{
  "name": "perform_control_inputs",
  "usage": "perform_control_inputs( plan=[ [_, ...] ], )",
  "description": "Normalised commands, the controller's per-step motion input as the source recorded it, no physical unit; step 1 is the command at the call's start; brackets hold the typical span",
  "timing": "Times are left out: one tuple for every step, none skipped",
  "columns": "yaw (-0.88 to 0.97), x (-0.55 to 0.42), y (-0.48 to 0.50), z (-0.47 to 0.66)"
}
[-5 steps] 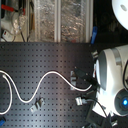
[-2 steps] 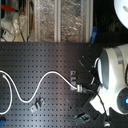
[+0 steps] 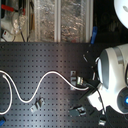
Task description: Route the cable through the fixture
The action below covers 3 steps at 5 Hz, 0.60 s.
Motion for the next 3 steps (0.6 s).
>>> perform_control_inputs(
  plan=[
    [0.5,-0.22,-0.29,0.0],
    [0.52,-0.196,-0.157,0.0],
    [0.66,-0.117,-0.054,-0.01]
  ],
)
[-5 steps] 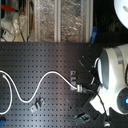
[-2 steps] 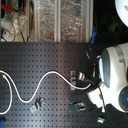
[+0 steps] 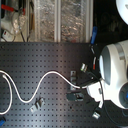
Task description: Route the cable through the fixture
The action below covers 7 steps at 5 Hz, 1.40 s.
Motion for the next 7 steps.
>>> perform_control_inputs(
  plan=[
    [0.58,-0.221,-0.078,-0.02],
    [0.43,-0.39,-0.074,-0.1],
    [0.36,-0.429,-0.06,-0.08],
    [0.15,-0.007,0.148,-0.02],
    [0.33,0.537,-0.001,-0.01],
    [0.22,0.048,-0.003,0.0],
    [0.14,-0.219,0.025,0.0]
  ],
)
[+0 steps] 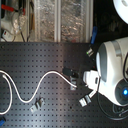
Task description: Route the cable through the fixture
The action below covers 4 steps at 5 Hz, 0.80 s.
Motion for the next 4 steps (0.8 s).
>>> perform_control_inputs(
  plan=[
    [0.18,-0.35,0.057,0.0],
    [0.07,-0.258,0.053,0.0],
    [0.0,-0.008,-0.036,0.0],
    [0.02,-0.026,0.007,0.11]
  ],
)
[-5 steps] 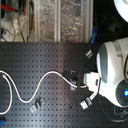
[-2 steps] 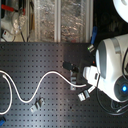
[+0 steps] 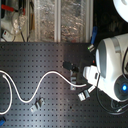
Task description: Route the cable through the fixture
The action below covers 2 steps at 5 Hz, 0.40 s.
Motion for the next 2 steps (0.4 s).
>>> perform_control_inputs(
  plan=[
    [0.03,-0.023,0.007,0.23],
    [0.05,0.002,0.008,0.25]
  ],
)
